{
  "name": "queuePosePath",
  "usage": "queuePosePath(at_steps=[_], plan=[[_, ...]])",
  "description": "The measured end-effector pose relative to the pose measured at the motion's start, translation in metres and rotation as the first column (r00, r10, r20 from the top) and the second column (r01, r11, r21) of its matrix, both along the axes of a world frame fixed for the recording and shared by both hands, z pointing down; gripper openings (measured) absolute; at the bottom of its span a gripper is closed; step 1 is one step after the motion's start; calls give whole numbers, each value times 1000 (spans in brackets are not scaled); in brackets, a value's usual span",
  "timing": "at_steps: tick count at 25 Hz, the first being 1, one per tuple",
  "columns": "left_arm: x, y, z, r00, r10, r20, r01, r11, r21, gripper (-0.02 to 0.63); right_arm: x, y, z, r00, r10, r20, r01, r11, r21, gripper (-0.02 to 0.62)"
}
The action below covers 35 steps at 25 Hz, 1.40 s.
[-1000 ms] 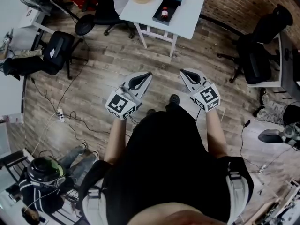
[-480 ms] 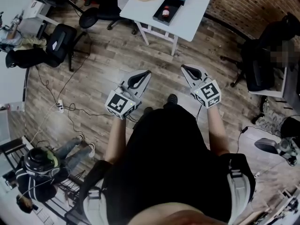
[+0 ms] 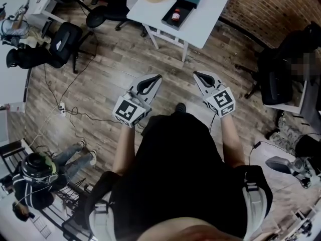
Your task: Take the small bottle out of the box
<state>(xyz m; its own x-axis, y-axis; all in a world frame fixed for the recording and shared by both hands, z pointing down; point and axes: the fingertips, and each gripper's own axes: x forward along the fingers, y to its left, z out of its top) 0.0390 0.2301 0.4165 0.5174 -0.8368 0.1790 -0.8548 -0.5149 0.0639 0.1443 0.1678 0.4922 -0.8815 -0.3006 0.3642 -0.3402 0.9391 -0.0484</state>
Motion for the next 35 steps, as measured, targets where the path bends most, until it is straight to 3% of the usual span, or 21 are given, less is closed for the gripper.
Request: queuePosePath(at_steps=[12,18,28,35], plan=[[20,-17,5,1000,12,27,-12,1000,-15,18,14,-20,8,1000,15,26,-15,1000,-24,-3],[9,-35,7,1000,18,14,-18,1000,-7,18,8,-27,8,999,31,31,-30,999,-28,-3],[-13,-94,13,997,78,11,-78,997,3,18,-7,-86,16,994,105,-3,-105,994,-14,-3],[-49,-152,11,996,87,-20,-87,996,8,18,-37,-136,12,992,123,-26,-122,992,14,-3]])
